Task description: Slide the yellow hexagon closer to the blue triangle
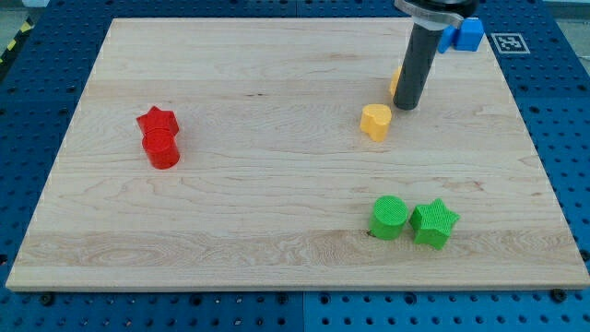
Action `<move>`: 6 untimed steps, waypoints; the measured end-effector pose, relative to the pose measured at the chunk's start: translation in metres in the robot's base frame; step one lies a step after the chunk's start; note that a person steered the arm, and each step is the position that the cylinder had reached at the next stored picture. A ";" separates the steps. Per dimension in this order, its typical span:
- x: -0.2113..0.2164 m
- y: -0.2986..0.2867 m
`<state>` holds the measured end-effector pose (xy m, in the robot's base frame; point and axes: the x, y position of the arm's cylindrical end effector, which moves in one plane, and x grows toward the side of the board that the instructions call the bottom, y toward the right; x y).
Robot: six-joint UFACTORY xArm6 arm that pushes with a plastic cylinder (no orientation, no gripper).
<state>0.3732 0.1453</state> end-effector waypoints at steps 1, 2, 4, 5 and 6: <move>-0.020 0.000; -0.048 0.000; -0.078 -0.007; -0.081 -0.039; -0.097 -0.026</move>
